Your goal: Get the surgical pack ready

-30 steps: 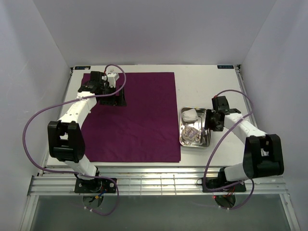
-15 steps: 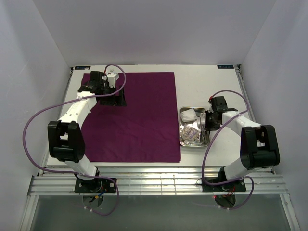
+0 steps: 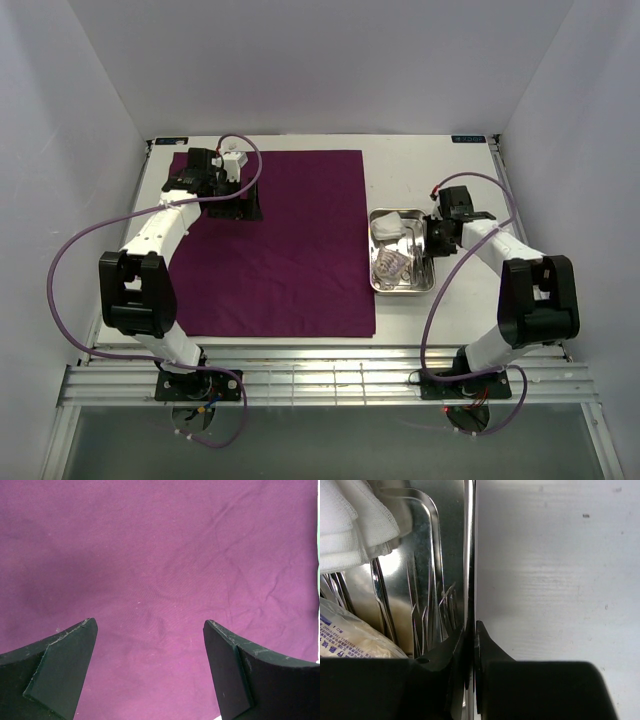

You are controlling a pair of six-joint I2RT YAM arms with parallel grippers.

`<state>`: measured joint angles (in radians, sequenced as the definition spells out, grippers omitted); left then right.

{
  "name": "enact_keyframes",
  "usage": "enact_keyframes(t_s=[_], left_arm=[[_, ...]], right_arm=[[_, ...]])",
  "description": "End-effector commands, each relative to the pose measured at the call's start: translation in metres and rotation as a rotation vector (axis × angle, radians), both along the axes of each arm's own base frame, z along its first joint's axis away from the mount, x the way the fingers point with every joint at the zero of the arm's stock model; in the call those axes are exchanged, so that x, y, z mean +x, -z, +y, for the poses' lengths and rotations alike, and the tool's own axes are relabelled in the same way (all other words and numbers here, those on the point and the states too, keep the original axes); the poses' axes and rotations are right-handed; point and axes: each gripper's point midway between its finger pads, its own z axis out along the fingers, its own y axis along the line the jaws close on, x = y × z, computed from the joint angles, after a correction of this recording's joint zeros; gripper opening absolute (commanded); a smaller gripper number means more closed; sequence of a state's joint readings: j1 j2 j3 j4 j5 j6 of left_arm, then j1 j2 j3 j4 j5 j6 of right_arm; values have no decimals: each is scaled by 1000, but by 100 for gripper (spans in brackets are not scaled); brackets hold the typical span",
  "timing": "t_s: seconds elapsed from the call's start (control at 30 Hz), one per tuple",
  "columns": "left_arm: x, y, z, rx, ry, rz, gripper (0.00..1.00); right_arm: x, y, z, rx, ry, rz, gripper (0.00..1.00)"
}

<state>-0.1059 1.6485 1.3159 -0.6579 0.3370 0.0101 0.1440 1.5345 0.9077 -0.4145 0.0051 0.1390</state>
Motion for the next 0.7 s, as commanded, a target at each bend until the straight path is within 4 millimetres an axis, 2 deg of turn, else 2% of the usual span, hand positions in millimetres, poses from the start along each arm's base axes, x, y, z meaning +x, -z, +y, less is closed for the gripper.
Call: enact_keyframes(t_s=[0.0,0.2,0.3,0.37,0.4,0.47,0.5,0.53,0.57,0.6,0.63,0.67], left_arm=[[2,-13,2,-7,-4,-41,98],[0,-12,2,-6,0,-40,98],[-1,-9,2,-4,2,-35,98],[-2,-6,2,-2,1,-29,98],[-2,-5,2,-3,0,-26,98],[0,-3,2,-1,-1,-24,98],[1,-4,3,2,-2,-28,98],[1,-3,3,5,-2,-26,98],[2,-2,4,10,-1,-26,98],[2,-2,6,20,-6,-29,98],[3,-2,7,26,-5,-33,98],[2,-2,8,29,-7,-32,98]], right_arm=[[33,-35,27,138,-48,-103,8],[46,-38,38,173,-70,-105,8],[56,-47,48,160,-92,-126,8],[56,-44,60,120,-124,-99,8],[62,-52,69,117,-143,-115,8],[61,-47,93,127,-191,-102,8],[65,-51,104,130,-210,-115,8],[63,-52,123,129,-252,-118,8],[64,-43,131,109,-261,-100,8],[64,-42,142,118,-276,-95,8],[65,-50,166,138,-322,-113,8],[64,-42,178,144,-343,-96,8]])
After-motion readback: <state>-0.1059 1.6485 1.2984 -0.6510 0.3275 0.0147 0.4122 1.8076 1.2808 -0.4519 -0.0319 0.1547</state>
